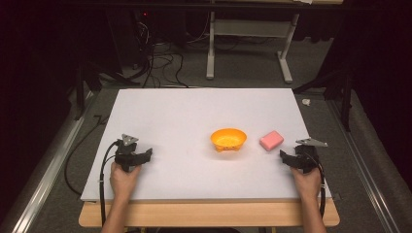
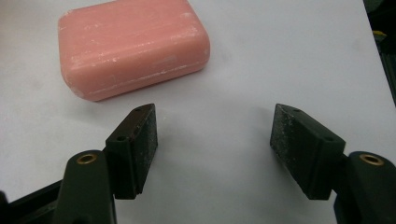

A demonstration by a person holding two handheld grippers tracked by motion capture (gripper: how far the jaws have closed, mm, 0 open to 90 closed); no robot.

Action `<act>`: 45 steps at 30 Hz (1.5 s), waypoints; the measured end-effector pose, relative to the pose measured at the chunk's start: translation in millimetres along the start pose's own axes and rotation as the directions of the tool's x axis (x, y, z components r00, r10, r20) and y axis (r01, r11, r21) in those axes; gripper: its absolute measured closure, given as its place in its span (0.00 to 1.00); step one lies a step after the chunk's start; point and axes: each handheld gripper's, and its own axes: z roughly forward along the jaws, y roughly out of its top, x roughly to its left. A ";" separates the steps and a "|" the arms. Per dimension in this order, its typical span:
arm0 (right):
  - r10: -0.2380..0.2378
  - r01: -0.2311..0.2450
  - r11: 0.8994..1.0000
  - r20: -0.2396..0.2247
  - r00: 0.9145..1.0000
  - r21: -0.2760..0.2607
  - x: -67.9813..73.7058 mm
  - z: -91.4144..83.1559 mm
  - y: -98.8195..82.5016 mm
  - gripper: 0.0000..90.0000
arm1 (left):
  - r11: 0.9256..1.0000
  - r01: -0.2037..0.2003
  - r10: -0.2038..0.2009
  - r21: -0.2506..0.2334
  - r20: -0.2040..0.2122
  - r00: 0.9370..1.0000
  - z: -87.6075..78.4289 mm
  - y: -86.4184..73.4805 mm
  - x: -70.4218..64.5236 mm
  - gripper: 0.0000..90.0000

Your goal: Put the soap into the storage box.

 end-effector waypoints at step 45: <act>0.000 -0.001 1.000 -0.045 0.999 -0.023 0.2 -10.3 8.9 0.18 | 1.000 0.003 -0.003 -0.001 0.003 1.000 0.1 0.0 0.5 0.30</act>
